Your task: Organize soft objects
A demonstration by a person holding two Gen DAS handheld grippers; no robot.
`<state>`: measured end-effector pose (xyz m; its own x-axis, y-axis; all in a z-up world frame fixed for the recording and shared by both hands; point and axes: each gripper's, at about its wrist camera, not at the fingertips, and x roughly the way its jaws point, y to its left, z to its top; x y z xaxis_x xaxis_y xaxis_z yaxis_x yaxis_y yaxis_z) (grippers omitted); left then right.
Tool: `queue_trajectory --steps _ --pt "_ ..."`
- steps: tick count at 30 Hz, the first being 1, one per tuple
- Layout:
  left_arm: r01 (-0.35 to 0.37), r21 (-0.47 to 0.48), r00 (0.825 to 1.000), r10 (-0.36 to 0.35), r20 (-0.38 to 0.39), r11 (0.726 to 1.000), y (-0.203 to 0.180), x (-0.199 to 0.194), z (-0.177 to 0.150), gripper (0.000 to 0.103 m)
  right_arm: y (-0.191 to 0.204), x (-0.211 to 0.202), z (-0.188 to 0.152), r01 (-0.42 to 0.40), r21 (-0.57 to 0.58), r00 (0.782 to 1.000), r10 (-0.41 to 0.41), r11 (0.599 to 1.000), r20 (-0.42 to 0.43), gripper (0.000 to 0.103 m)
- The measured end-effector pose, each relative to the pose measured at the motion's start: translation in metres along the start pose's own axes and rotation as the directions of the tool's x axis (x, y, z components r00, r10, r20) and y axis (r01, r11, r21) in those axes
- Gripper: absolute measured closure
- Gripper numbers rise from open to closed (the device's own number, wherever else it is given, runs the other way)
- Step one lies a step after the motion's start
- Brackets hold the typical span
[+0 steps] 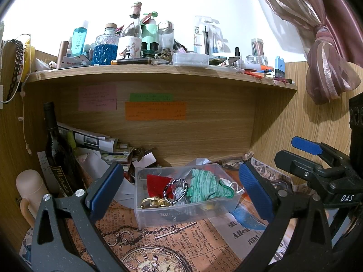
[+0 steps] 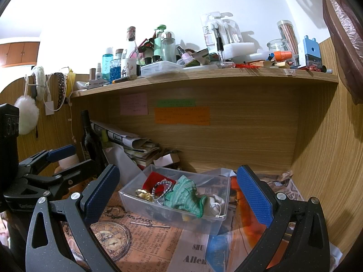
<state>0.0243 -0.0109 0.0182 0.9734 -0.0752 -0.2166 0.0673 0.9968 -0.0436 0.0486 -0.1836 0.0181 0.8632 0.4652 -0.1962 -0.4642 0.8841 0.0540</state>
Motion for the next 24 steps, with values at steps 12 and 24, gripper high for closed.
queue_trajectory --steps 12,24 --pt "0.003 0.000 1.000 -0.003 -0.001 1.000 0.0016 0.0011 -0.0001 0.000 0.0010 0.0002 -0.0010 -0.001 -0.002 1.000 0.001 1.000 -0.002 0.000" --pt "0.004 -0.001 1.000 -0.004 -0.003 1.000 0.0018 0.0016 -0.0005 0.000 0.0016 0.0007 -0.0007 -0.002 -0.002 1.000 0.002 1.000 -0.002 0.000"
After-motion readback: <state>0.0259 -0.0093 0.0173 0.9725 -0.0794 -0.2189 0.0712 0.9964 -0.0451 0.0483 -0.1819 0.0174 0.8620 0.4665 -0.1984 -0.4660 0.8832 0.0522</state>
